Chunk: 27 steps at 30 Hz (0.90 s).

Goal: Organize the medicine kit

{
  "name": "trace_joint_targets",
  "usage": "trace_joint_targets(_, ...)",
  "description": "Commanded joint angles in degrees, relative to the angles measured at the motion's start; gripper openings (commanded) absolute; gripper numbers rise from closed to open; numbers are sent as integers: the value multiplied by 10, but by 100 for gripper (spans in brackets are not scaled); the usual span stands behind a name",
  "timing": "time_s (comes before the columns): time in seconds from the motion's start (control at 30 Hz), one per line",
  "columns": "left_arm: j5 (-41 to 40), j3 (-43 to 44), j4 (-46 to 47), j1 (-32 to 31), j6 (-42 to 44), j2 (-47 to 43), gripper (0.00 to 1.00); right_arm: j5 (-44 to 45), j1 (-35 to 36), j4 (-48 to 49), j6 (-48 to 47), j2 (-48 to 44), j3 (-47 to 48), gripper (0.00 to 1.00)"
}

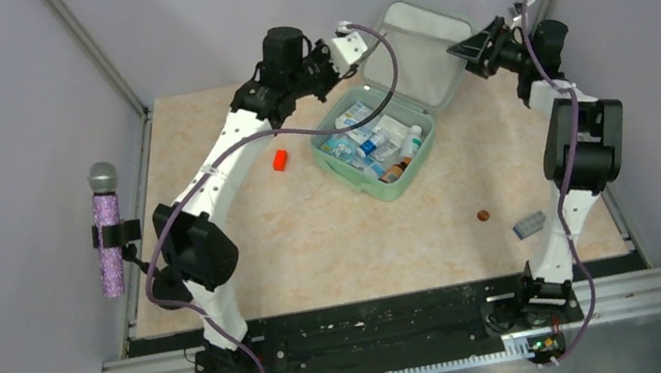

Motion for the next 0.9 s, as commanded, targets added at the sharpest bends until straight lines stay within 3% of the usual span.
trace_joint_targets(0.0, 8, 26, 119, 1, 48, 14, 0, -5, -2, -57, -70, -44, 55, 78)
trace_joint_targets(0.17, 48, 26, 202, 1, 53, 32, 0, -1, -1, -97, -99, -33, 105, 73)
trace_joint_targets(0.47, 86, 24, 332, 1, 68, 71, 0, 5, 31, -131, -156, -40, 146, 52)
trace_joint_targets(0.87, 163, 53, 202, 6, 251, 73, 0, 1, 84, -200, -268, -107, 135, 33)
